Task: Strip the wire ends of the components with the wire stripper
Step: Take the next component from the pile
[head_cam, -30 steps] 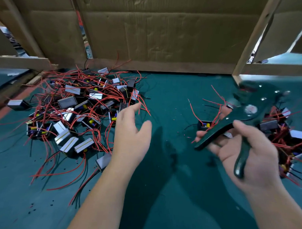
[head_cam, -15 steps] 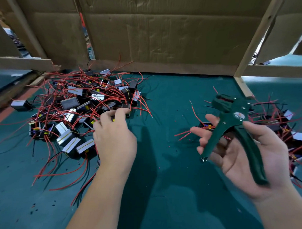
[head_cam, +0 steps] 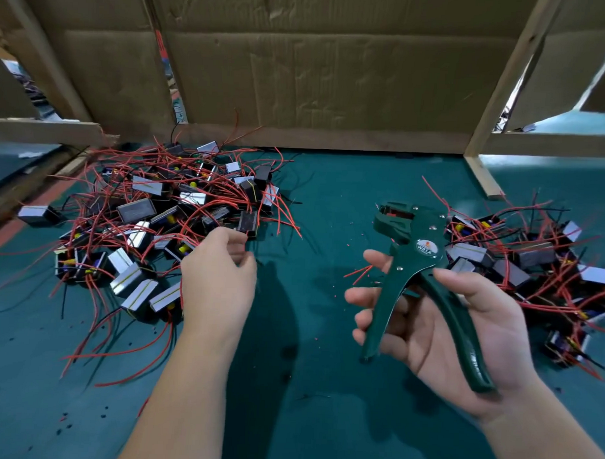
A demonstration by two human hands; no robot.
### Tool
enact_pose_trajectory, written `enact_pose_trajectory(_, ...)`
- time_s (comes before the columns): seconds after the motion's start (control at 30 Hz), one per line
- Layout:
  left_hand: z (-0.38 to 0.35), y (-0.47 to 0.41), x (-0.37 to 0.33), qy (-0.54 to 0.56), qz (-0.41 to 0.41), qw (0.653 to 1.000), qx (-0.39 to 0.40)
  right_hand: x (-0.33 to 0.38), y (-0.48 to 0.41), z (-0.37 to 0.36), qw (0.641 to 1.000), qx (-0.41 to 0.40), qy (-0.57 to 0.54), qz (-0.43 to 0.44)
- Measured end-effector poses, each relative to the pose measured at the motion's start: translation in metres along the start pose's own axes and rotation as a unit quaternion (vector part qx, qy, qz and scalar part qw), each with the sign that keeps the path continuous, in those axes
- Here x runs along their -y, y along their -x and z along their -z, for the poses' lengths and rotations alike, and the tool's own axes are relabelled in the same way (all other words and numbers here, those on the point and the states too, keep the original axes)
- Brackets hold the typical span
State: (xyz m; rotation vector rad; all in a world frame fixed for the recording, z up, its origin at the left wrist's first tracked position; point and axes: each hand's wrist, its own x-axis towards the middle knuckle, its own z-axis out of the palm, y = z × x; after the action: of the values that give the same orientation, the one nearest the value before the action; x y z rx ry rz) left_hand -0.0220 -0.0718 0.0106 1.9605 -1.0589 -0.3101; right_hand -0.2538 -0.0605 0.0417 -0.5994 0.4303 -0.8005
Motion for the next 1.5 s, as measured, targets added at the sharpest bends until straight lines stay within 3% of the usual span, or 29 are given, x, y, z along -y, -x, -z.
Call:
enact_pose_trajectory(0.07,0.001,-0.002,-0.001,0.106,0.066,0.991,0.042,-0.001,0.000,0.000,1.000,0.002,0.003,-0.003)
enact_pose_trajectory(0.17,0.003,-0.003,-0.005,0.311,0.148,0.935,0.079,-0.002,-0.001,0.000,1.000,0.003,0.003,-0.005)
enact_pose_trajectory(0.27,0.004,-0.004,-0.010,0.395,0.181,0.895,0.095,-0.003,-0.001,0.000,1.000,0.008,-0.003,-0.008)
enact_pose_trajectory(0.37,0.006,0.000,-0.018,0.480,0.192,0.841,0.162,-0.004,-0.001,0.000,1.000,0.004,-0.006,-0.012)
enact_pose_trajectory(0.47,0.008,0.009,-0.026,0.485,0.134,0.817,0.281,-0.004,-0.001,-0.001,1.000,0.006,-0.012,-0.015)
enact_pose_trajectory(0.6,0.008,0.024,-0.029,0.392,0.016,0.799,0.456,-0.002,-0.001,0.001,0.997,0.044,-0.055,-0.025)
enact_pose_trajectory(0.73,0.007,0.031,-0.030,0.348,-0.033,0.769,0.536,0.000,0.000,0.000,0.994,0.086,-0.065,-0.024)
enact_pose_trajectory(0.9,0.009,0.030,-0.028,0.349,-0.032,0.748,0.564,-0.003,0.002,0.000,0.991,0.128,-0.024,-0.013)
enact_pose_trajectory(1.0,0.008,0.028,-0.031,0.341,0.038,0.752,0.563,-0.004,0.002,-0.002,0.986,0.162,-0.027,-0.013)
enact_pose_trajectory(1.07,0.002,0.028,-0.034,0.305,0.044,0.825,0.473,-0.004,0.002,-0.004,0.985,0.169,-0.023,-0.016)
enact_pose_trajectory(1.13,-0.004,0.027,-0.034,0.286,-0.009,0.912,0.293,-0.005,0.002,-0.004,0.984,0.177,-0.026,-0.024)
enact_pose_trajectory(1.17,-0.006,0.025,-0.033,0.308,-0.044,0.925,0.219,-0.004,0.003,-0.004,0.983,0.181,-0.033,-0.030)
enact_pose_trajectory(1.2,-0.006,0.024,-0.033,0.348,-0.074,0.918,0.176,-0.004,0.002,-0.004,0.982,0.183,-0.037,-0.037)
enact_pose_trajectory(1.27,-0.005,0.023,-0.032,0.434,-0.118,0.875,0.179,-0.004,0.002,-0.004,0.981,0.186,-0.037,-0.051)
enact_pose_trajectory(1.4,-0.011,0.032,-0.035,0.490,-0.084,0.796,0.346,-0.008,-0.001,-0.003,0.979,0.197,-0.010,-0.059)
enact_pose_trajectory(1.5,-0.014,0.045,-0.041,0.437,-0.031,0.800,0.409,-0.011,-0.002,-0.004,0.979,0.197,-0.002,-0.051)
